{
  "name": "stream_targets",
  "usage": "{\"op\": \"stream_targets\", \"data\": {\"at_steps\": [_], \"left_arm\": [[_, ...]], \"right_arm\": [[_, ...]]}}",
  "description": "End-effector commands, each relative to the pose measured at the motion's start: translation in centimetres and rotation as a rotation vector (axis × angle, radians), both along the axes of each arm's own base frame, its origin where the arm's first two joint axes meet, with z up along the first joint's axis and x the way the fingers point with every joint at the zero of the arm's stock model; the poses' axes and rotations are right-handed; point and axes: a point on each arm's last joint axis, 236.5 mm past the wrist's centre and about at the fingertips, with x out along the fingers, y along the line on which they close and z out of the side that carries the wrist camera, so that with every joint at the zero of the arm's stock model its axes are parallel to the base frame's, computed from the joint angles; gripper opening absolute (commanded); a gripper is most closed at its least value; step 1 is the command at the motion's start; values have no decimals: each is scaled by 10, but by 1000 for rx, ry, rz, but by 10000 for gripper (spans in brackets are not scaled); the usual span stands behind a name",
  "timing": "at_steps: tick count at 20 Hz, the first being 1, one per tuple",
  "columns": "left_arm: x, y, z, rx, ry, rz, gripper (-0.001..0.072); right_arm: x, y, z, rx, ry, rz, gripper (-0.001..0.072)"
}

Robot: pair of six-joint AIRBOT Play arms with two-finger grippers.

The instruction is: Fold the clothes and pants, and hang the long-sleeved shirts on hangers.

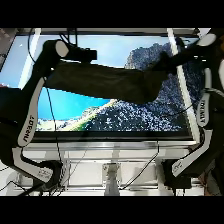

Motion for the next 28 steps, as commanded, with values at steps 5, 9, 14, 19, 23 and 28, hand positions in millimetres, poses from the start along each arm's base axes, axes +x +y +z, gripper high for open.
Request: {"op": "stream_targets", "data": {"at_steps": [5,9,14,19,23,28], "left_arm": [[-7,40,-11,48,82,42,6],[-7,40,-11,48,84,42,6],[-7,40,-11,49,85,42,6],[-12,41,-15,57,110,35,6],[-17,41,-19,63,135,28,7],[-22,28,-2,-1,120,14,7]], "right_arm": [[35,172,6,-20,-303,8,555],[34,213,14,-13,-404,33,547],[38,175,3,-52,-333,14,536],[44,73,-3,-130,-249,-17,28],[29,-8,0,-46,-189,34,25],[0,-86,-29,93,-112,28,25]]}}
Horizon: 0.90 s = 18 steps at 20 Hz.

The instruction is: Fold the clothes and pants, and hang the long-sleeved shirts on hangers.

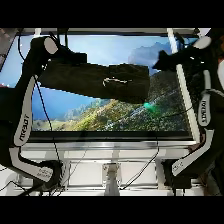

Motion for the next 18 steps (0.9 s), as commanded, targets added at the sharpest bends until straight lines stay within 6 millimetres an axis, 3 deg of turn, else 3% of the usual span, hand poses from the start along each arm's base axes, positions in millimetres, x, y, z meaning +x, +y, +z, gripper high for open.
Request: {"op": "stream_targets", "data": {"at_steps": [1,5,6,7,8,12,13,18], "left_arm": [[-5,-14,19,-80,-15,-12,7],[-11,-35,67,-224,-85,-20,7],[-14,-39,78,-255,-104,-32,7],[-17,-44,88,-271,-123,-56,6],[-21,-47,96,-284,-138,-75,6],[-29,-56,112,-330,-156,-106,6],[-30,-57,113,-337,-154,-107,6],[-33,-61,112,-339,-144,-118,5]], "right_arm": [[-35,-39,-22,135,65,63,25],[-40,-30,-59,373,147,-22,45],[-40,-28,-72,378,174,-34,199],[-40,-25,-85,385,199,-49,512],[-41,-21,-95,396,241,-66,620],[-41,0,-116,404,319,-75,621],[-42,3,-119,402,323,-68,693],[-42,16,-125,435,345,-58,690]]}}
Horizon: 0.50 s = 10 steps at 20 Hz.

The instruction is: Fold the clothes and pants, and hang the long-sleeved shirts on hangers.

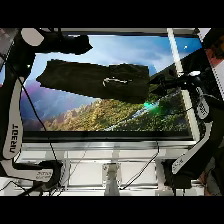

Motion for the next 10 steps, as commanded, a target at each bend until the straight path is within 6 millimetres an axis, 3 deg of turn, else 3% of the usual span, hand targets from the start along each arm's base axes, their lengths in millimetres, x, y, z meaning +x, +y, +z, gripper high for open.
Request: {"op": "stream_targets", "data": {"at_steps": [1,10], "left_arm": [[-3,-3,3,-10,0,-12,6],[-3,-3,1,-8,5,-14,6]], "right_arm": [[-1,12,-6,21,17,11,690],[10,55,-18,-43,-63,60,654]]}}
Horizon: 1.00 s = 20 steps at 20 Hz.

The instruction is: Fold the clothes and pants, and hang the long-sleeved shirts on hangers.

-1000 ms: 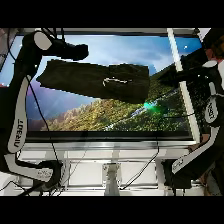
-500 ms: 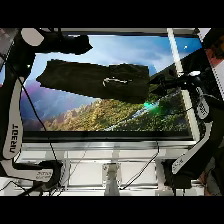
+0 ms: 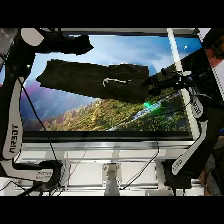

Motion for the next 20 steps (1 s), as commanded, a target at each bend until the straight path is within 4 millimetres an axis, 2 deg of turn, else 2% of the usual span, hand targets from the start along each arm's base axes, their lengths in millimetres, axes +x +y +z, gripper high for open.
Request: {"op": "stream_targets", "data": {"at_steps": [1,2,3,4,6,8,10,11,14,16,20], "left_arm": [[0,0,-1,1,1,-2,6],[0,0,-1,1,1,-2,6],[0,0,-1,1,1,-1,6],[0,0,-1,1,2,-2,7],[0,0,-1,3,1,-1,7],[1,1,-4,9,4,1,7],[1,0,-9,13,18,-4,7],[0,-2,-12,17,25,-11,7],[-3,-8,-19,38,37,-28,6],[-4,-13,-26,61,39,-39,7],[-12,-38,-50,97,72,-91,6]], "right_arm": [[6,16,-5,-26,-42,12,533],[7,16,-5,-29,-46,9,307],[7,18,-4,-29,-46,12,124],[5,18,-3,-30,-39,18,29],[-4,13,-3,-61,17,23,28],[-20,-4,-10,-162,64,62,27],[-36,-35,-20,-330,104,101,26],[-39,-51,-18,-393,103,102,27],[-44,-84,8,-413,92,66,27],[-59,-110,23,-435,120,65,27],[-66,-151,55,-510,82,-7,28]]}}
